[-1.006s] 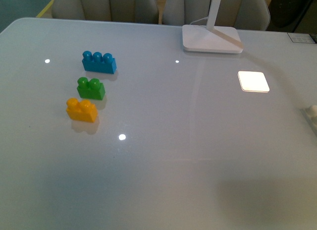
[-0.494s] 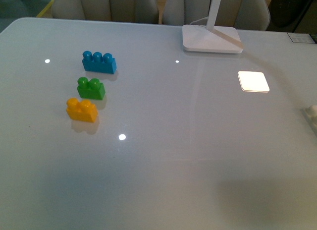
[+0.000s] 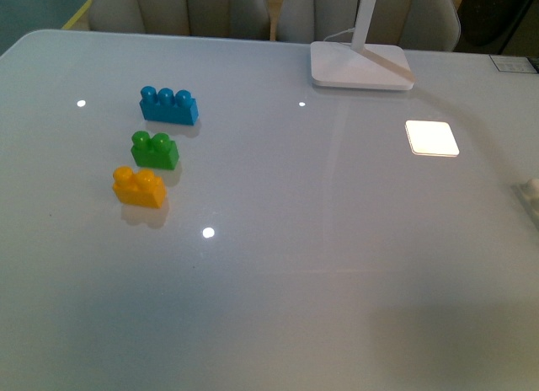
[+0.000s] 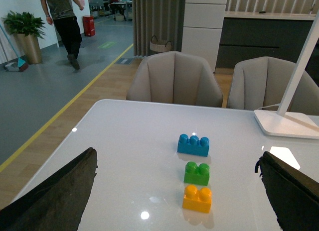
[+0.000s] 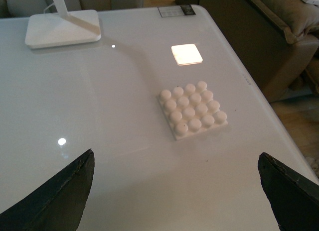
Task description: Insert yellow block into base center
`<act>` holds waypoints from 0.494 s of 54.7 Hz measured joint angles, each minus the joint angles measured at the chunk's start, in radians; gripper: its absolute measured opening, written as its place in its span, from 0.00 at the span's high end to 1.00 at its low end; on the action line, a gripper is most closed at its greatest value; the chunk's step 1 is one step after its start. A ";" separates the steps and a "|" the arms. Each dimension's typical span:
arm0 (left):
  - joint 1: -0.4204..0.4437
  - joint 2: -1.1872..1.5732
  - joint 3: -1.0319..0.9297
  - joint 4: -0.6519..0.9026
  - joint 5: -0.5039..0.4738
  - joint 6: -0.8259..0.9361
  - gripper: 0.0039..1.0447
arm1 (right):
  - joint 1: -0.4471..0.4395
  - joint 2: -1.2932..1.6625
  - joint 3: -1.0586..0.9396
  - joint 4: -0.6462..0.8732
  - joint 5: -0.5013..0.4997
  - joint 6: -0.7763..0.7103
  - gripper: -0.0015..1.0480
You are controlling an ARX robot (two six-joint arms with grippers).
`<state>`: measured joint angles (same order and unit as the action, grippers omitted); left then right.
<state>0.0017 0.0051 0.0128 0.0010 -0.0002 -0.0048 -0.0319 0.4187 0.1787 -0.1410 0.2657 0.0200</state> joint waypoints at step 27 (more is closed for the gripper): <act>0.000 0.000 0.000 0.000 0.000 0.000 0.07 | -0.668 0.848 0.188 0.633 -0.523 -0.410 0.08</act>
<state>0.0017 0.0051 0.0128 0.0006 -0.0002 -0.0048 -0.7002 1.2671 0.3668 0.4919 -0.2577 -0.3897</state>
